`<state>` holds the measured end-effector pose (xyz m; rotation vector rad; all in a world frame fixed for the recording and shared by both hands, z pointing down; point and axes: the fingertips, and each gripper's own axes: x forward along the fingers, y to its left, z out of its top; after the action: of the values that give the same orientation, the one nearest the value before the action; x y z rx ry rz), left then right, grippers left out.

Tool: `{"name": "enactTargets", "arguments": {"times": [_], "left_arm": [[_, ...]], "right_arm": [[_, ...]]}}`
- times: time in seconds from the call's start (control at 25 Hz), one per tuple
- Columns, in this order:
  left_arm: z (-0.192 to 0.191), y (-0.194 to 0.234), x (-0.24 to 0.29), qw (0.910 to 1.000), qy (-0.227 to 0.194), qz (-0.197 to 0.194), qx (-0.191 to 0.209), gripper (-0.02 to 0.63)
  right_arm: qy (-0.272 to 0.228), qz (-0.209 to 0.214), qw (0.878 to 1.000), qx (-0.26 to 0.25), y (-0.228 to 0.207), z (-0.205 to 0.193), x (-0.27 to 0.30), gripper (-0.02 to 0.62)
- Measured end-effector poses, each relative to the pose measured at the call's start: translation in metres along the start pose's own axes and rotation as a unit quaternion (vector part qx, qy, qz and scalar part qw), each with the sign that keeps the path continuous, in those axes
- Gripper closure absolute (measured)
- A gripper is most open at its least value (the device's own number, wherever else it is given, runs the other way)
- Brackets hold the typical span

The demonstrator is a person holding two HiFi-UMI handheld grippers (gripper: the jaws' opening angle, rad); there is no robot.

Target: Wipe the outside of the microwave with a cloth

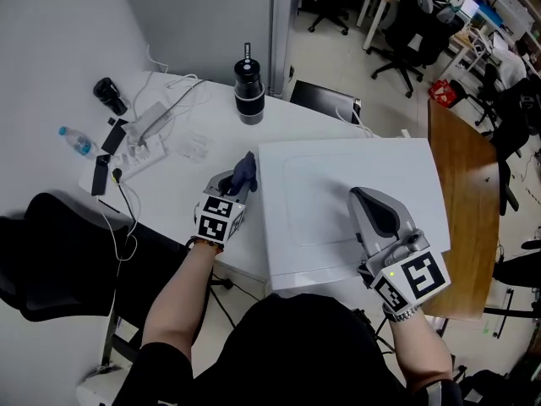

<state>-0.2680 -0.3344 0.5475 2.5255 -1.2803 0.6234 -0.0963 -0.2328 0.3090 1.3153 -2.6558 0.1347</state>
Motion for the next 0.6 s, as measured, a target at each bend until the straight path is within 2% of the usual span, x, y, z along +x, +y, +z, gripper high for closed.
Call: {"name": "enactTargets", "arguments": {"times": [0.12, 0.24, 0.36, 0.48, 0.6], "left_arm": [[0.016, 0.001, -0.022, 0.9997, -0.023, -0.001, 0.009, 0.545], [0.041, -0.002, -0.05, 0.9983, -0.053, -0.009, 0.022, 0.545], [0.072, -0.009, -0.083, 0.9947, -0.09, -0.027, 0.04, 0.545], [0.101, -0.025, -0.117, 0.9882, -0.127, -0.063, 0.058, 0.545], [0.122, -0.047, -0.15, 0.9777, -0.161, -0.113, 0.072, 0.545]], "right_arm": [[0.013, 0.028, 1.0, -0.003, 0.014, -0.004, 0.01, 0.588], [0.03, 0.07, 0.997, -0.007, 0.032, -0.006, 0.022, 0.504], [0.039, 0.11, 0.993, -0.019, 0.048, -0.002, 0.035, 0.464], [0.049, 0.152, 0.987, -0.034, 0.066, 0.001, 0.046, 0.438], [0.056, 0.198, 0.978, -0.047, 0.084, 0.003, 0.056, 0.406]]}}
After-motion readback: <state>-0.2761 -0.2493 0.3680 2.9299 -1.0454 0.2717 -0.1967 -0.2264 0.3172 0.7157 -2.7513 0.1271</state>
